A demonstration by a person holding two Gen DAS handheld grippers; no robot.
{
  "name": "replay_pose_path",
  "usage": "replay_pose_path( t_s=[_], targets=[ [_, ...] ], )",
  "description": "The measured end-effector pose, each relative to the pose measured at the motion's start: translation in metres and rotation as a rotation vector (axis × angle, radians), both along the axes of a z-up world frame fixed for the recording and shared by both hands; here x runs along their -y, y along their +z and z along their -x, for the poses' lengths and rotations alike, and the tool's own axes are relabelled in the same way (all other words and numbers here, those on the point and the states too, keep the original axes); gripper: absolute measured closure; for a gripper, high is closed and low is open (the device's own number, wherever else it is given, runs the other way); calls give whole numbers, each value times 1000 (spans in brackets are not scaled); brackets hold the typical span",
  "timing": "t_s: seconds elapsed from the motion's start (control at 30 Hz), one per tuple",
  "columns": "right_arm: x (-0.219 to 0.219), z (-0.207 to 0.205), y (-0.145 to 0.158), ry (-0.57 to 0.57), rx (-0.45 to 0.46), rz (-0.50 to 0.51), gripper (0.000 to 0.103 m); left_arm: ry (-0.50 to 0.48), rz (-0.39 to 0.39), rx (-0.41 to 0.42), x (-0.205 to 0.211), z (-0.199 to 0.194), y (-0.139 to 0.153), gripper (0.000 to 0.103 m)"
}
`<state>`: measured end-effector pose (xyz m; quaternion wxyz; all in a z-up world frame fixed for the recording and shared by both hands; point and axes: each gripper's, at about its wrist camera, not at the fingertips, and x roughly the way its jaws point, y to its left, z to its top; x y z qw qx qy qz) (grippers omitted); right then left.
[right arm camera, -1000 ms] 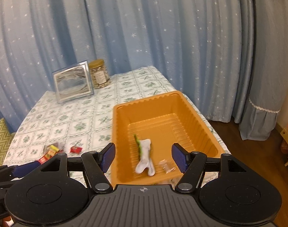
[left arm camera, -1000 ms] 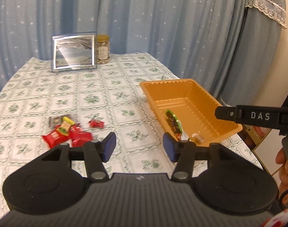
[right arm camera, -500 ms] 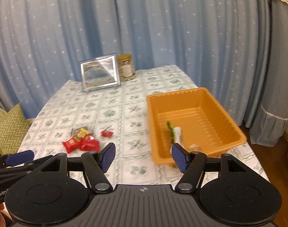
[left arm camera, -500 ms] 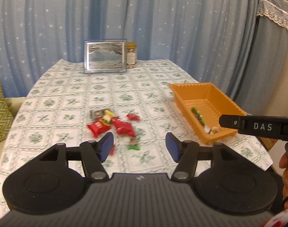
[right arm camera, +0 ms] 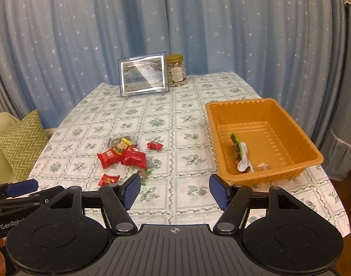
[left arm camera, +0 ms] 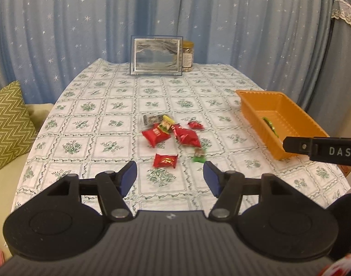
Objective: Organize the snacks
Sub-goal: 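Grasp a red candy packet with the left tool while the right grasps the green-wrapped cookie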
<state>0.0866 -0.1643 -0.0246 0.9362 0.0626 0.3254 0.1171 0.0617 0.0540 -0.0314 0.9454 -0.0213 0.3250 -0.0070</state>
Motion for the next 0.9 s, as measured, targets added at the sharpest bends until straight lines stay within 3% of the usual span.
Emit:
replay_pose_path(
  t_s=[0.27, 0.9],
  targets=[
    [-15, -18, -18, 27, -7, 8, 37, 10, 9, -42, -8, -23, -24, 42],
    [-41, -97, -77, 67, -79, 17, 37, -36, 4, -118, -15, -118, -101, 42]
  ],
)
